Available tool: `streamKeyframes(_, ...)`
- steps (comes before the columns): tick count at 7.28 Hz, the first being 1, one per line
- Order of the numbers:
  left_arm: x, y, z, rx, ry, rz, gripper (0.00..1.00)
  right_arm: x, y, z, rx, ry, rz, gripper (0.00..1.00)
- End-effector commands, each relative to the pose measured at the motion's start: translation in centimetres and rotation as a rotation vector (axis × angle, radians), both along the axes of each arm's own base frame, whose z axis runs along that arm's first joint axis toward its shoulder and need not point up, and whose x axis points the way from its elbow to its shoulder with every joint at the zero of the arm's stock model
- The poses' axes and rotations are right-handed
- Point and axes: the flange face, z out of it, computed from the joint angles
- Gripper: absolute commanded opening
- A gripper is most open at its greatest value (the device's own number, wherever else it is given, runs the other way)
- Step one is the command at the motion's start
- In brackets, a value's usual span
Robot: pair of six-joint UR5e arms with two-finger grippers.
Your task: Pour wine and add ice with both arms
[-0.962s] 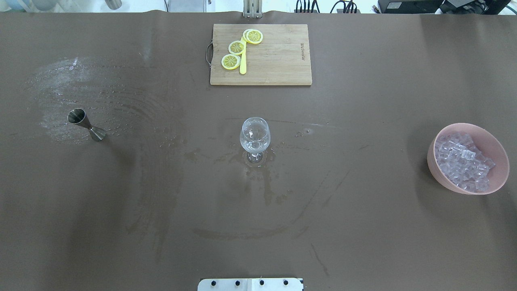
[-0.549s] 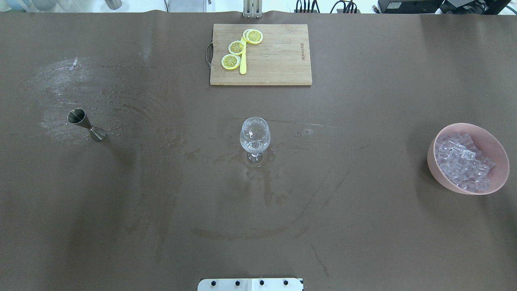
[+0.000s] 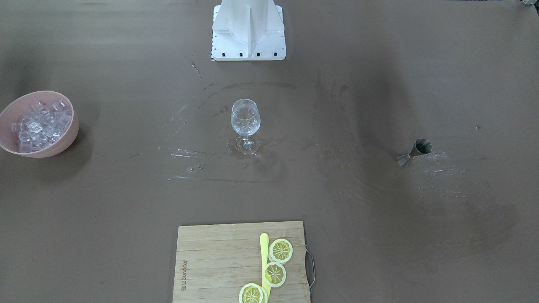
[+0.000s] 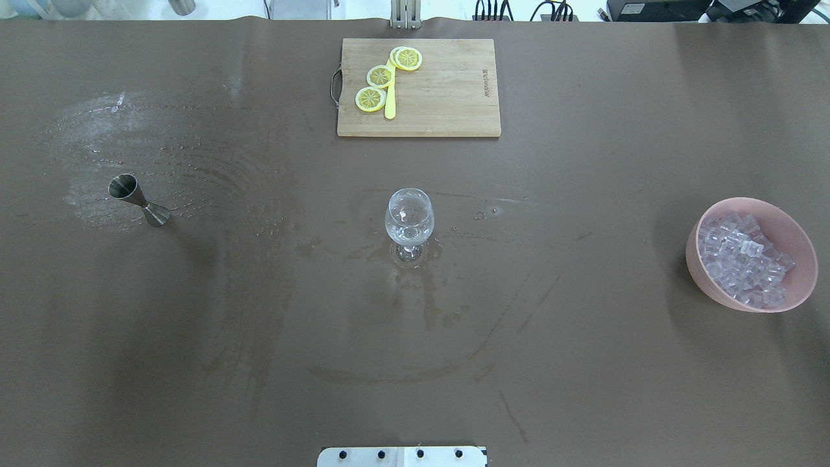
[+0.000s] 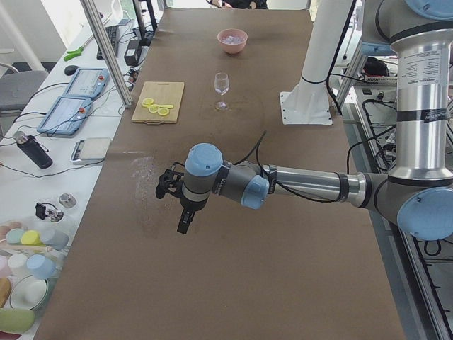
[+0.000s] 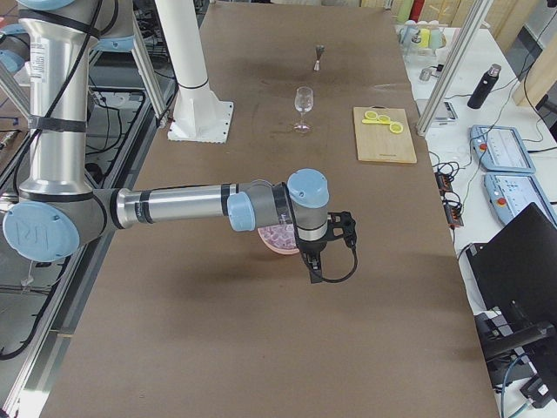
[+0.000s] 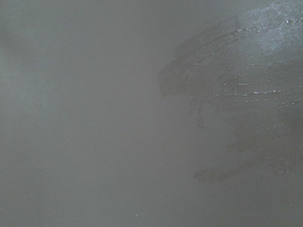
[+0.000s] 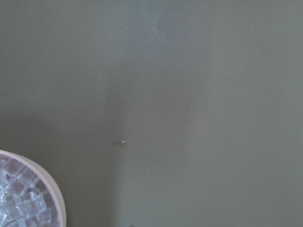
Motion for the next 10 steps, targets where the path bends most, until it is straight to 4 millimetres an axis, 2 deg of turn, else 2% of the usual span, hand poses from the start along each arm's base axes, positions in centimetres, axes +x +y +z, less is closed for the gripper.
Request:
streamKeyframes(1, 0.1, -2.0, -1.9, 0.113, 0.009, -0.004, 0.99, 0.0, 0.1, 0.4, -0.012, 0.001, 0.003, 1.00)
streamKeyframes(3, 0.2, -2.1, -3.7, 0.161, 0.019, -0.014, 0.99, 0.0, 0.0, 0.5, -0.016, 0.000, 0.005, 1.00)
streamKeyframes(4, 0.1, -2.2, -6.4, 0.238, 0.020, -0.017, 0.99, 0.0, 0.0, 0.5, -0.017, -0.001, 0.006, 1.00)
streamKeyframes(5, 0.5, -2.3, -7.9, 0.285, 0.046, -0.043, 0.99, 0.0, 0.0, 0.5, -0.021, -0.003, 0.011, 1.00)
streamKeyframes(6, 3.0, -4.0, -11.0, 0.326, 0.080, -0.018, 0.99, 0.0, 0.1, 0.5, -0.022, -0.004, 0.010, 1.00)
streamKeyframes(7, 3.5, -3.7, -12.5, 0.346, 0.120, -0.043, 0.99, 0.0, 0.1, 0.5, -0.022, -0.004, 0.010, 1.00)
streamKeyframes(8, 5.0, -3.1, -14.0, 0.332, 0.213, -0.102, 1.00, 0.0, 0.1, 0.5, -0.023, -0.006, 0.011, 1.00)
streamKeyframes(9, 6.5, -2.6, -14.6, 0.338, 0.257, -0.107, 1.00, 0.0, 0.1, 0.4, -0.022, -0.007, 0.011, 1.00)
streamKeyframes(10, 7.9, -2.1, -16.2, 0.334, 0.287, -0.120, 1.00, 0.0, 0.1, 0.5, -0.023, -0.007, 0.011, 1.00)
